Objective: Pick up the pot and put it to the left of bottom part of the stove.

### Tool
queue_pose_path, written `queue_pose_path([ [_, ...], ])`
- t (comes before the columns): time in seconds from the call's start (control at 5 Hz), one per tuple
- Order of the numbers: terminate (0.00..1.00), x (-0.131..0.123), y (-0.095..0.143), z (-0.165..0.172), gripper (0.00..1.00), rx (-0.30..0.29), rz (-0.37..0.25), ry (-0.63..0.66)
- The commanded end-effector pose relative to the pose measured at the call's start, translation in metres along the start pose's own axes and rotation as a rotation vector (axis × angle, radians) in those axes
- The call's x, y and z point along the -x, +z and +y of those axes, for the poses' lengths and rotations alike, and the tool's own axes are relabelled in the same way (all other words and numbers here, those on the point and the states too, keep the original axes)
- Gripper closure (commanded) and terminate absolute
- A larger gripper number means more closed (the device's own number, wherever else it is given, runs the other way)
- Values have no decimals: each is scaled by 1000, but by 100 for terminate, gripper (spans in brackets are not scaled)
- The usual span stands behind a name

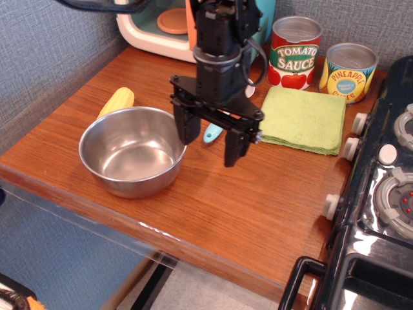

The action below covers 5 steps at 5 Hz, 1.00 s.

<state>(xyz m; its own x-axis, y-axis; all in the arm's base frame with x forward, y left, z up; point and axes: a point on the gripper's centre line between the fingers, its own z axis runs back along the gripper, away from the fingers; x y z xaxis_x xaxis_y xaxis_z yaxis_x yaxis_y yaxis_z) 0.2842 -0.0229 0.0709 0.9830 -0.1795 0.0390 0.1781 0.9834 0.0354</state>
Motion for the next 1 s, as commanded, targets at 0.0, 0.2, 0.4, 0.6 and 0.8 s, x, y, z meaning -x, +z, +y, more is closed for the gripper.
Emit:
queue_pose_path([
  [0.0, 0, 13, -5, 22, 0, -84, -74, 5],
  [0.2, 0, 17, -21, 24, 0, -83, -47, 43],
  [0.4, 0, 16, -29, 25, 100, -87, -38, 65],
  [0.6, 0, 12, -30, 25, 100, -86, -32, 64],
  [0.8, 0, 10, -29, 23, 100, -88, -37, 55],
])
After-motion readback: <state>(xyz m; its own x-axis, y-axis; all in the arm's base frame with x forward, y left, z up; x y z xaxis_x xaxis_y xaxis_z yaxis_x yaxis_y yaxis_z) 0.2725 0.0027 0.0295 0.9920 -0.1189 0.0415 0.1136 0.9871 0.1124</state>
